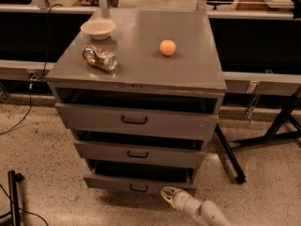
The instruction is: Close bottom drawer
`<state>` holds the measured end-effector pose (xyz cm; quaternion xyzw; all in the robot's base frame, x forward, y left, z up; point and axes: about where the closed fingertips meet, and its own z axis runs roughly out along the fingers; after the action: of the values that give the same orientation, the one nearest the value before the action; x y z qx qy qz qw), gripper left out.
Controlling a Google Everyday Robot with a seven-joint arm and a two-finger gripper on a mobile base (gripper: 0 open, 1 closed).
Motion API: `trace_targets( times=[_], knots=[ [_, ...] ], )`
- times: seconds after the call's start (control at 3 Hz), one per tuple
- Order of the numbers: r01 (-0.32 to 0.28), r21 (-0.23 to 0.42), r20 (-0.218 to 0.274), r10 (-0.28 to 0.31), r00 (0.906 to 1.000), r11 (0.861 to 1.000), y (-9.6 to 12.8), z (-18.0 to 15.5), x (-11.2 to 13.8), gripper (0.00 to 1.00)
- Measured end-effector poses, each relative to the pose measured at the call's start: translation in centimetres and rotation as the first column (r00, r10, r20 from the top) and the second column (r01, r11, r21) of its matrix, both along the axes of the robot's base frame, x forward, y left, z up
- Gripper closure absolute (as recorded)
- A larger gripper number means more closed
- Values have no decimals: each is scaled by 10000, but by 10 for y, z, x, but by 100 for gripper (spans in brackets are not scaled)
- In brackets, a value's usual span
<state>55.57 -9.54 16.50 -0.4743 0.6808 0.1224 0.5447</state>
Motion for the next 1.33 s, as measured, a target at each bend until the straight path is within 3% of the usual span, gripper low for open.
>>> trace_targets(
  times=[0.67,1.0,1.33],
  knots=[
    [453,301,223,-460,9987,9985,-8,5,38,100],
    [355,548,195,-366,9991,9979,-9,5,40,100],
    [-55,741,194,40,9998,9972,-8,6,26,100]
  ],
)
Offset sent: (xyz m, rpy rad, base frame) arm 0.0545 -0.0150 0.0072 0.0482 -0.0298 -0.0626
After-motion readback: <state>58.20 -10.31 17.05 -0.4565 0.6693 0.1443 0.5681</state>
